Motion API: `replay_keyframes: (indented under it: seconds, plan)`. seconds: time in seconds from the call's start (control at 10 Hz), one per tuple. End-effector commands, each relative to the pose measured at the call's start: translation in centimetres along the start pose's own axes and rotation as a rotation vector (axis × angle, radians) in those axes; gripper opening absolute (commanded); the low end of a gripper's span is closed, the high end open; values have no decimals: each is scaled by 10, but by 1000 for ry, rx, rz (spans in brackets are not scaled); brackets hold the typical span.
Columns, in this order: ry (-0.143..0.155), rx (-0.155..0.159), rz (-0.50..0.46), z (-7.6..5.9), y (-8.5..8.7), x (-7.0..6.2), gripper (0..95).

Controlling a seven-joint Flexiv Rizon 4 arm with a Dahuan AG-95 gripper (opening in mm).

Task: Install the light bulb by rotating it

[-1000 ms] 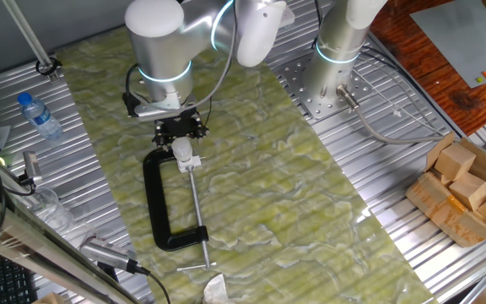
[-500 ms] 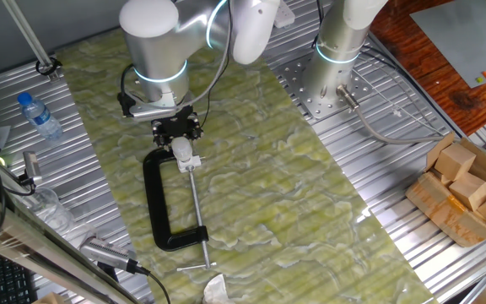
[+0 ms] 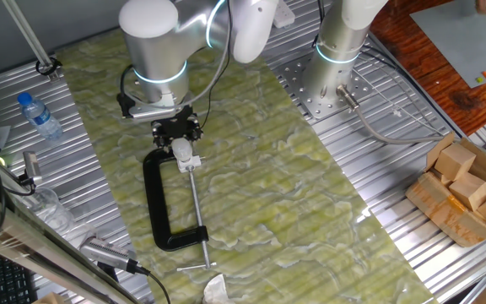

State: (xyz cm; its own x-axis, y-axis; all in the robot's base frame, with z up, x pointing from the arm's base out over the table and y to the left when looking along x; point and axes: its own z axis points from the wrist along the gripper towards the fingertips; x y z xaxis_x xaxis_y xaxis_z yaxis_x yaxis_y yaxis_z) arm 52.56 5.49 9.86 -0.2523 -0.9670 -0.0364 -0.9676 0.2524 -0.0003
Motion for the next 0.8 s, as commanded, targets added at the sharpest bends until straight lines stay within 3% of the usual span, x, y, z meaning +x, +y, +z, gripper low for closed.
replay_keyframes:
  seconds: [0.1, 0.3, 0.4, 0.5, 0.6, 0.7, 0.8]
  plan:
    - [-2, -1, 3, 0, -1, -1, 570]
    - [-5, -3, 20, 1, 0, -1, 570]
    - [-5, -3, 26, 1, 0, -1, 380]
    - [-4, -3, 35, 1, 0, -1, 380]
    - [-2, -9, 46, 1, 0, -1, 190]
    - [0, -19, 55, 1, 0, -2, 190]
    - [1, -17, 64, 1, 0, -2, 0]
